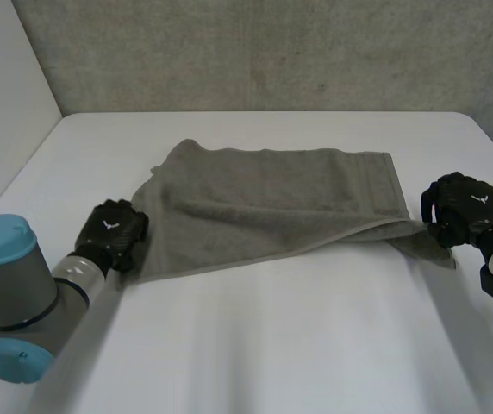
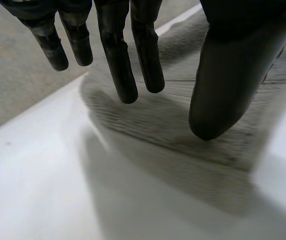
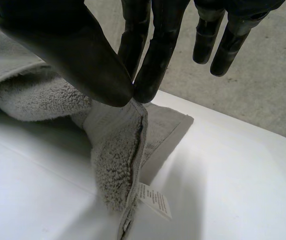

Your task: Fold the towel.

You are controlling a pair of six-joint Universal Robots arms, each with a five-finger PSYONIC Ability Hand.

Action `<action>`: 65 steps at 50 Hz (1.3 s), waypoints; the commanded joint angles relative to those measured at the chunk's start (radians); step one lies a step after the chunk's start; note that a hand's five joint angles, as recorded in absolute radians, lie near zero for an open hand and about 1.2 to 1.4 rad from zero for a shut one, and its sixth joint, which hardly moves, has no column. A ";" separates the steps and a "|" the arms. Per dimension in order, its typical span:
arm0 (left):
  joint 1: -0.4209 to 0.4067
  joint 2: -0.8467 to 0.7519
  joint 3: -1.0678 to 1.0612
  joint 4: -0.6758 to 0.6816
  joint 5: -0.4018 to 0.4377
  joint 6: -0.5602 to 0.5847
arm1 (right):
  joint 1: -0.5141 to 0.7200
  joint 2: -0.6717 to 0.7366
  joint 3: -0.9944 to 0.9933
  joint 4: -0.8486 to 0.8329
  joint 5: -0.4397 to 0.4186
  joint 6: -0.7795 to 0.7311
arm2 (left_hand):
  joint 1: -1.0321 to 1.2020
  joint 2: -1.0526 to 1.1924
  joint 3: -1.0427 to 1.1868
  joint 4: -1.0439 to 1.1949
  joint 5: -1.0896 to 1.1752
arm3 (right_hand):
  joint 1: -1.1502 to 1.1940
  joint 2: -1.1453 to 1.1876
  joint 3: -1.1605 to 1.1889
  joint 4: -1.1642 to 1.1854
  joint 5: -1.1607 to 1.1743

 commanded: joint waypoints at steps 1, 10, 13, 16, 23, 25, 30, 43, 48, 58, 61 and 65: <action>-0.059 0.027 -0.030 -0.066 0.010 -0.016 | 0.004 0.003 -0.001 -0.001 -0.001 0.006 | -0.073 -0.078 -0.043 -0.050 -0.074 | 0.101 0.086 -0.007 -0.060 0.074; -0.033 0.038 -0.059 -0.072 0.009 -0.010 | 0.005 0.007 -0.010 0.011 0.003 0.004 | -0.164 -0.169 -0.043 -0.050 -0.165 | -0.868 -0.883 -0.007 -0.060 -0.895; -0.019 0.039 -0.059 -0.074 0.010 -0.010 | 0.004 0.009 -0.016 0.029 0.000 0.003 | -0.164 -0.169 -0.043 -0.050 -0.165 | -0.987 -1.002 -0.007 -0.060 -1.014; -0.003 0.050 -0.058 -0.077 0.010 -0.012 | 0.002 0.010 -0.018 0.037 -0.003 0.001 | -0.164 -0.169 -0.043 -0.050 -0.165 | -0.987 -1.002 -0.007 -0.060 -1.014; 0.003 0.093 -0.055 -0.077 0.000 -0.015 | 0.002 0.010 -0.015 0.045 -0.008 -0.002 | -0.158 -0.163 -0.043 -0.050 -0.159 | -0.981 -0.997 -0.007 -0.060 -1.008; 0.009 0.095 -0.053 -0.080 -0.002 -0.013 | 0.002 0.010 -0.013 0.045 -0.008 -0.002 | -0.158 -0.163 -0.043 -0.050 -0.159 | -0.981 -0.996 -0.007 -0.060 -1.008; 0.029 0.095 -0.053 -0.108 -0.004 -0.006 | 0.001 0.010 -0.013 0.045 -0.011 -0.002 | -0.155 -0.160 -0.043 -0.050 -0.156 | -0.981 -0.996 -0.007 -0.060 -1.008; 0.050 0.093 -0.019 -0.204 0.001 -0.004 | 0.002 0.012 -0.015 0.045 -0.029 -0.003 | -0.164 -0.169 -0.043 -0.050 -0.165 | -0.981 -0.996 -0.007 -0.060 -1.008; 0.050 0.090 -0.016 -0.210 0.004 -0.004 | -0.001 0.012 -0.015 0.045 -0.032 -0.003 | -0.196 -0.201 -0.043 -0.050 -0.197 | -0.981 -0.996 -0.007 -0.060 -1.008; 0.052 0.055 0.005 -0.207 0.006 -0.003 | -0.001 0.012 -0.015 0.045 -0.035 -0.005 | -0.211 -0.216 -0.043 -0.050 -0.212 | -0.984 -0.999 -0.007 -0.060 -1.011; 0.046 0.029 0.016 -0.207 0.004 -0.003 | -0.002 0.012 -0.015 0.043 -0.037 -0.005 | -0.208 -0.213 -0.043 -0.050 -0.209 | -0.981 -0.996 -0.007 -0.060 -1.008; 0.043 0.018 0.027 -0.206 0.001 -0.003 | -0.004 0.012 -0.015 0.045 -0.037 -0.005 | -0.199 -0.204 -0.043 -0.050 -0.200 | -0.981 -0.996 -0.007 -0.060 -1.008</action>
